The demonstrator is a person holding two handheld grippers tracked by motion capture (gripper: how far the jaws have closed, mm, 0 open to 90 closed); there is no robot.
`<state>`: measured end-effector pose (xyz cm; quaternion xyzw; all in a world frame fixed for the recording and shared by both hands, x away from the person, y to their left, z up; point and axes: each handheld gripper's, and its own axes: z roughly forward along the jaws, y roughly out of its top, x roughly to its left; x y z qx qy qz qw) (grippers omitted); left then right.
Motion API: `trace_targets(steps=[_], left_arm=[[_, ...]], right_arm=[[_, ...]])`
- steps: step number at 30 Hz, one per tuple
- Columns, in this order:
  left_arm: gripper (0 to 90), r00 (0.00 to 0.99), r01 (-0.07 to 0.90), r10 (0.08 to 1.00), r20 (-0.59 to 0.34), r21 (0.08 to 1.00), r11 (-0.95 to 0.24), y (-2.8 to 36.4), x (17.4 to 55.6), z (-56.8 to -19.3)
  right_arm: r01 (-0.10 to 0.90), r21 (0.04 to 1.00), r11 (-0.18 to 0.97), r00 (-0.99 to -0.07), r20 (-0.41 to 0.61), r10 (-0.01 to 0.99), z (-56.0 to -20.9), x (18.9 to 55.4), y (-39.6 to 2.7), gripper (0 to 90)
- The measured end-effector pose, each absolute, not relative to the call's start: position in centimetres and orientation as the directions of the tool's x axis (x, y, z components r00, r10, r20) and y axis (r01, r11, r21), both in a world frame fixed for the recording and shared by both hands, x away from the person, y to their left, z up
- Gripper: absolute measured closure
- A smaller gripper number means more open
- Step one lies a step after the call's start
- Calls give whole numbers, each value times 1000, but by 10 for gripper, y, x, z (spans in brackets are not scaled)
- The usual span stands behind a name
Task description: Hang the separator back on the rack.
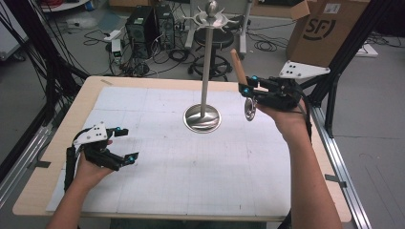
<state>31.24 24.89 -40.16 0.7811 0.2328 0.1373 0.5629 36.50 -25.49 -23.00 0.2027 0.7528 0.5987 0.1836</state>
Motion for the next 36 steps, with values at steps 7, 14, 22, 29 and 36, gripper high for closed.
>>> trace_targets(steps=[7,14,22,29,36], left_arm=[[18,853,213,520,-53,944,-254,249,313,-402],[18,853,213,519,-53,943,-255,249,313,-402],[18,853,216,518,-55,943,-255,250,312,-402],[18,853,218,519,-57,942,-255,250,312,-401],[18,854,218,517,-57,942,-256,250,312,-401]], right_arm=[[81,980,184,-844,-30,536,-220,371,-252,678],[68,979,191,-840,-47,541,-206,376,-244,678],[70,978,198,-826,-54,562,-195,385,-237,678],[76,977,200,-804,-59,591,-191,391,-233,678],[87,976,197,-799,-50,599,-191,393,-230,678]])
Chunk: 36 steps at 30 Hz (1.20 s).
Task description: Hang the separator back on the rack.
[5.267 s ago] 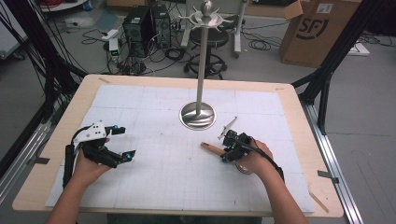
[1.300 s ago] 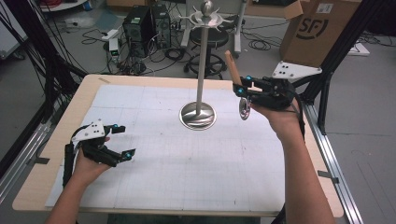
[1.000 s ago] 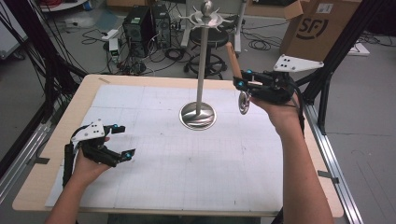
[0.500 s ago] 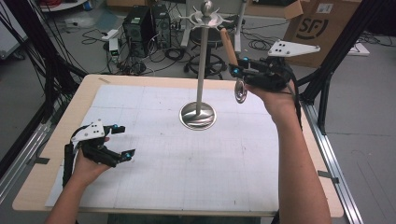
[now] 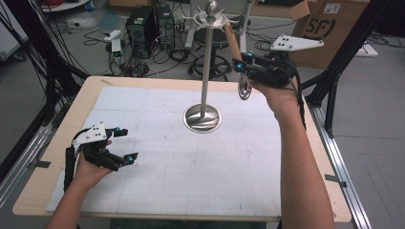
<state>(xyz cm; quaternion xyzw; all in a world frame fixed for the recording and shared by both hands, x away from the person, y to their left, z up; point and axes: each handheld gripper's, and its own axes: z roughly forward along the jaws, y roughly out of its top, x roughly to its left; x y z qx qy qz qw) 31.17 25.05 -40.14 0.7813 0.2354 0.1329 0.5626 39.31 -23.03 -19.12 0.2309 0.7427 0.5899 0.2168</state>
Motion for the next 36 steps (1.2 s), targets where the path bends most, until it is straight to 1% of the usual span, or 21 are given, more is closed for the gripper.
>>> trace_targets(steps=[14,36], left_arm=[[18,855,218,516,-56,941,-260,251,312,-401],[18,853,224,519,-53,936,-272,252,309,-403]], right_arm=[[109,972,207,-791,-41,611,-195,398,-227,678],[133,975,178,-792,-3,611,-205,412,-223,678]])
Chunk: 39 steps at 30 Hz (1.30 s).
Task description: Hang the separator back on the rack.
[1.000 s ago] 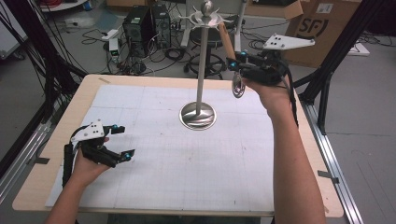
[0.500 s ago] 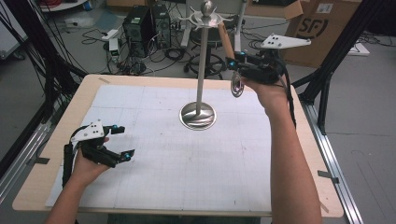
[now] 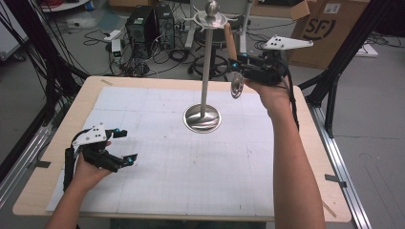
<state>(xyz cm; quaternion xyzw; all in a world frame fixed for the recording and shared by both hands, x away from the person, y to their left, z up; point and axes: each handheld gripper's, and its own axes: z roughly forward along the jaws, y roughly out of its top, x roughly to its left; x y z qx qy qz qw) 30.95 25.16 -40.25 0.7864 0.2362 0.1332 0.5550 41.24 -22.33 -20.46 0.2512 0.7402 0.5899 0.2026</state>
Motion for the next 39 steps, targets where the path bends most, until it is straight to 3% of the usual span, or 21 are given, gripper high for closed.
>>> trace_targets(steps=[39], left_arm=[[18,853,223,520,-51,935,-274,253,309,-403]], right_arm=[[177,963,206,-775,7,632,-203,425,-204,676]])
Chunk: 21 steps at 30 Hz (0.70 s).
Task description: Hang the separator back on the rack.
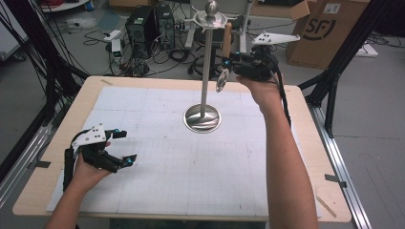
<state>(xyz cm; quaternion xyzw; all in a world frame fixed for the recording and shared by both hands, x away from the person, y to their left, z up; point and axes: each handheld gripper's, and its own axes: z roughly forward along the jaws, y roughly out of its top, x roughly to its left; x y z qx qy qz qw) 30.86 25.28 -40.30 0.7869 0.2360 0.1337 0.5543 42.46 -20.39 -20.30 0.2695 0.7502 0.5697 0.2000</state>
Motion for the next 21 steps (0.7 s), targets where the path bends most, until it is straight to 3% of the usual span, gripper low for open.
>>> trace_targets(steps=[4,6,11,21], left_arm=[[18,854,225,517,-53,935,-276,253,309,-403],[18,854,225,518,-51,934,-279,252,309,-403],[18,853,225,519,-51,934,-278,252,309,-403],[18,853,222,519,-50,936,-275,253,308,-403]], right_arm=[[172,960,221,-772,-8,636,-202,423,-203,659],[180,954,242,-773,-15,634,-202,424,-200,593],[177,946,273,-778,-36,628,-202,422,-194,531],[163,951,263,-770,-44,637,-198,415,-197,460]])
